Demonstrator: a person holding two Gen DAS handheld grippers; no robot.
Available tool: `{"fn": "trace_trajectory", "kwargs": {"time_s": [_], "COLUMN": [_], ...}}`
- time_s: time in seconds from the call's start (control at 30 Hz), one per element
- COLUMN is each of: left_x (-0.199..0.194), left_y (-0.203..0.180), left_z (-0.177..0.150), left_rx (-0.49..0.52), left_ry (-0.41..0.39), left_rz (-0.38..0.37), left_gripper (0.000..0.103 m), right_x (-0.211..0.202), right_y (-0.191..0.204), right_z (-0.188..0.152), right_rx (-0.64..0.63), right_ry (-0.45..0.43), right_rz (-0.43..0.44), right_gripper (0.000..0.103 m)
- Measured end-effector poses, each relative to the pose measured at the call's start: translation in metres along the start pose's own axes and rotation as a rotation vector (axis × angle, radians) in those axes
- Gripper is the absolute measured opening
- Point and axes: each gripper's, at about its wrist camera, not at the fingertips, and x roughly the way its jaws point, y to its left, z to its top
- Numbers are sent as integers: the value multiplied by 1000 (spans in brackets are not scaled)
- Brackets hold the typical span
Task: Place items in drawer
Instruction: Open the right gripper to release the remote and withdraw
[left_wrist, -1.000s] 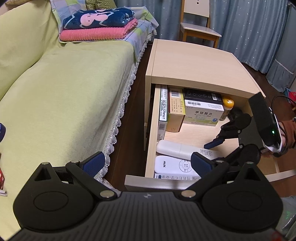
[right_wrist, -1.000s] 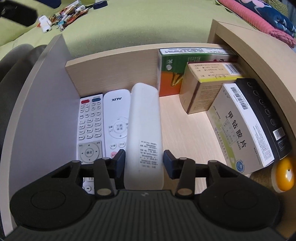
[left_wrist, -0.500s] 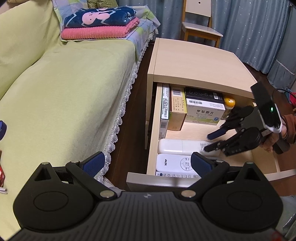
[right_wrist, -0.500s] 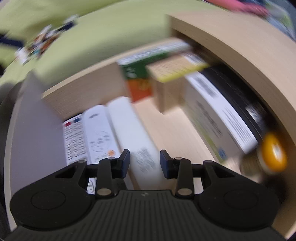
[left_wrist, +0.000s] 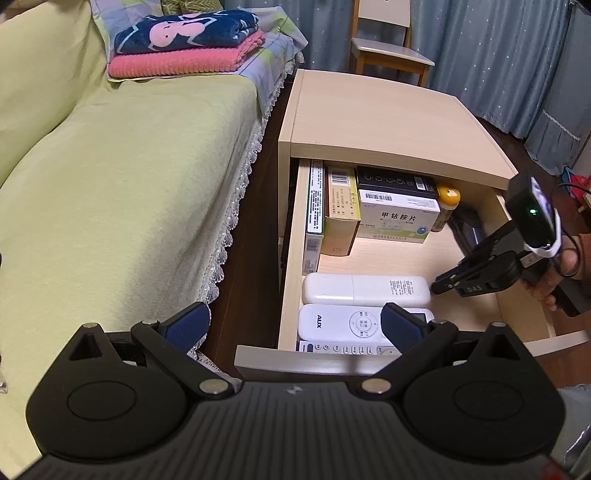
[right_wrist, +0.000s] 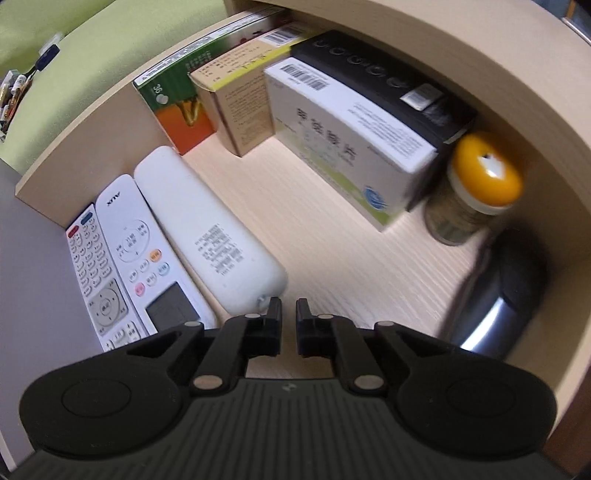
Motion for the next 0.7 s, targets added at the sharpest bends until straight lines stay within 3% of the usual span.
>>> {"fn": "trace_trajectory", "kwargs": {"time_s": [0.5, 0.7], "left_x": [12, 16], "left_y": [-11, -21], "left_z": [0, 0], "left_rx": [28, 51], "left_ry": [34, 48], "left_rz": [-40, -60], "left_gripper": [100, 100], "right_x": [4, -33], "right_y": [-6, -9], "right_z": [-8, -16], "right_rx": [31, 89], "right_ry": [-17, -105], "right_rz": [35, 45], "right_gripper": [4, 10]}}
